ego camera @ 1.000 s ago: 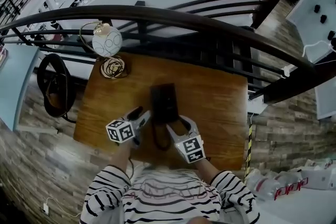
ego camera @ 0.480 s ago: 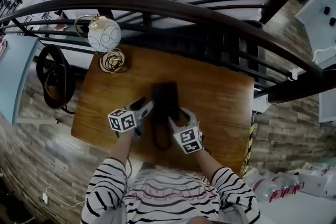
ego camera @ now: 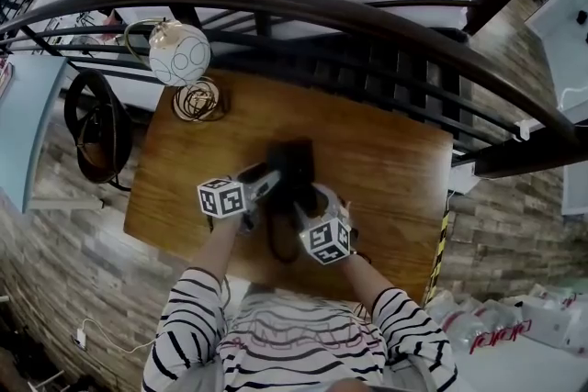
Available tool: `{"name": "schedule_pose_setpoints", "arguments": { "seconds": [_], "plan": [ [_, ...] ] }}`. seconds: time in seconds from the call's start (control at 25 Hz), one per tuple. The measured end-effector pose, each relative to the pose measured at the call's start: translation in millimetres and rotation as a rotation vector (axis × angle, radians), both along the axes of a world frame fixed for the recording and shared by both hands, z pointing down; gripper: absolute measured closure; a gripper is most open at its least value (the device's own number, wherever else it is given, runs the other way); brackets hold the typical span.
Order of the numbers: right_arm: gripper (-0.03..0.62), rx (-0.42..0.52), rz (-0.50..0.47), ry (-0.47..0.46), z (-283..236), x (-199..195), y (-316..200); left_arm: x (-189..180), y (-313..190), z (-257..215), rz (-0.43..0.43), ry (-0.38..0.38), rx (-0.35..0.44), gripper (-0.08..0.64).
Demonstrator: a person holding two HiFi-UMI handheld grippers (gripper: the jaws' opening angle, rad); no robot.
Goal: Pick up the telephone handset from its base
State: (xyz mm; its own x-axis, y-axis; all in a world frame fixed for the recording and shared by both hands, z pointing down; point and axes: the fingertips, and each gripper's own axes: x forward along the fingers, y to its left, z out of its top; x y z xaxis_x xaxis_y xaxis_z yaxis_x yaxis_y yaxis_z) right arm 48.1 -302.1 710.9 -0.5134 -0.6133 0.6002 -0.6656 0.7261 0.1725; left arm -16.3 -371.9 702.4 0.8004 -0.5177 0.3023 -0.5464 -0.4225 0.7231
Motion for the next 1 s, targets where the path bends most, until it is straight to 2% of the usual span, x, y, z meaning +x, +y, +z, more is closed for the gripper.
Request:
{"name": "schedule_pose_setpoints", "arguments": {
  "seconds": [0.2, 0.32, 0.64, 1.0],
  "plan": [
    [0.382, 0.005, -0.015, 0.011, 3.3, 0.5, -2.6, 10.9, -0.8, 1.8, 0.036, 0.015, -0.02, 0.319],
    [0.38, 0.012, -0.02, 0.007, 4.4, 0.2, -3.7, 11.4, -3.2, 4.1, 0.038, 0.01, -0.038, 0.356],
    [0.38, 0.012, -0.01, 0.013, 4.8, 0.4, -1.7, 10.3, -1.8, 4.4, 0.051, -0.002, -0.124, 0.377],
    [0.38, 0.0, -0.003, 0.012, 3.6, 0.7, -1.5, 9.9, -1.5, 2.1, 0.053, -0.048, -0.184, 0.385]
  ]
}}
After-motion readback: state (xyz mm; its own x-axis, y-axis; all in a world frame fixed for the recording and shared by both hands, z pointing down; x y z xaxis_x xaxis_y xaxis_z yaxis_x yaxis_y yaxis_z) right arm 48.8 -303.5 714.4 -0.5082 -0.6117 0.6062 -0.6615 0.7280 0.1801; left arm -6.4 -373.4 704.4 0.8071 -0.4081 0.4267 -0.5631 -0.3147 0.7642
